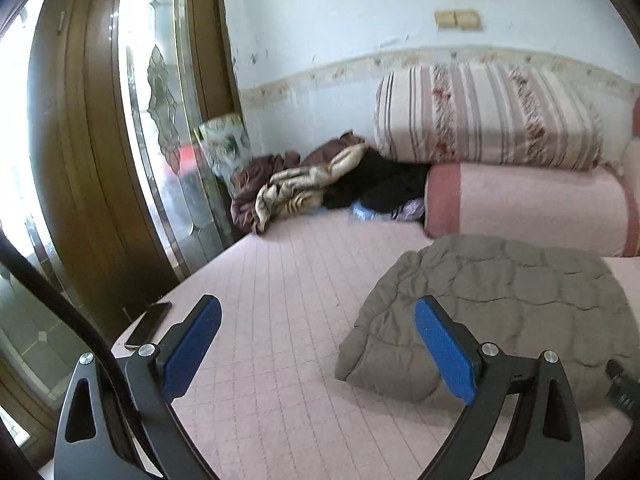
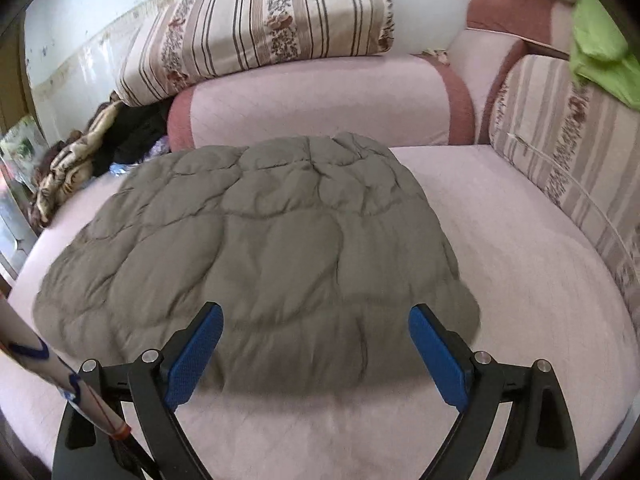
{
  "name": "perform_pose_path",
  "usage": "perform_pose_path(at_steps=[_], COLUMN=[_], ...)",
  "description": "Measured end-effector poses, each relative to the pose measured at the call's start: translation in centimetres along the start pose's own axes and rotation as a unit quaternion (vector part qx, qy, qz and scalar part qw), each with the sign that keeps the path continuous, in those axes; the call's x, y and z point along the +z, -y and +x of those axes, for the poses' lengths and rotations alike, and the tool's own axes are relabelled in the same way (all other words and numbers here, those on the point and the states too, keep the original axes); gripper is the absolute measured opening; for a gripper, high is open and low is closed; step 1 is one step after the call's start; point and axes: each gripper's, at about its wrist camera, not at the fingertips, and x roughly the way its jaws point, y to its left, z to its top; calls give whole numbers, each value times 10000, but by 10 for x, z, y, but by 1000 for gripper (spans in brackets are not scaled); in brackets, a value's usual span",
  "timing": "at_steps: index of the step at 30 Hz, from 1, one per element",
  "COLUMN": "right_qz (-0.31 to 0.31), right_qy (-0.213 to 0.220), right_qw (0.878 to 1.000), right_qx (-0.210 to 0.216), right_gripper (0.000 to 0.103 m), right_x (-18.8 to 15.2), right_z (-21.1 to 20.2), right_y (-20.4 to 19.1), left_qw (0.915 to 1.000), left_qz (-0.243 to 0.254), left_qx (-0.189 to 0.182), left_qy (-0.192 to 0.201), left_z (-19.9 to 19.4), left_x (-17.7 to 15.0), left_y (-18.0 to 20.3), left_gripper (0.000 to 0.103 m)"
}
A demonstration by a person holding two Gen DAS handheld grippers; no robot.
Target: Fold large clothes
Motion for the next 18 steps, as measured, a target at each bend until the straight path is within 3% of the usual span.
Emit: perform_pose_path(at_steps=[3, 6, 11, 15, 18], right_qz=[155, 270, 192, 126, 123], right_qy=[-30, -78, -38, -62, -148], right_qw=[9999, 9996, 9993, 9980, 9978], right_qx=[35, 30, -316, -612, -641], right_gripper=[96, 96, 96, 96, 96], right_x=[-20, -37, -58, -70, -78], right_z=[-22, -42, -70, -85, -90], right_y=[0, 1, 7, 12, 15], left_qw=[9990, 9948, 9795, 9703, 9691], left_qz=[69, 256, 374, 384, 345], left_qx=[-429, -895, -1612, -1896, -1986], left_qy=[-60, -409, -1146, -1455, -1425], left_z=[-20, -28, -34, -43, -52], left_x=[-6, -21, -51, -66, -71], left_y=[3, 13, 26, 29, 27], left_gripper=[97, 97, 97, 97, 97])
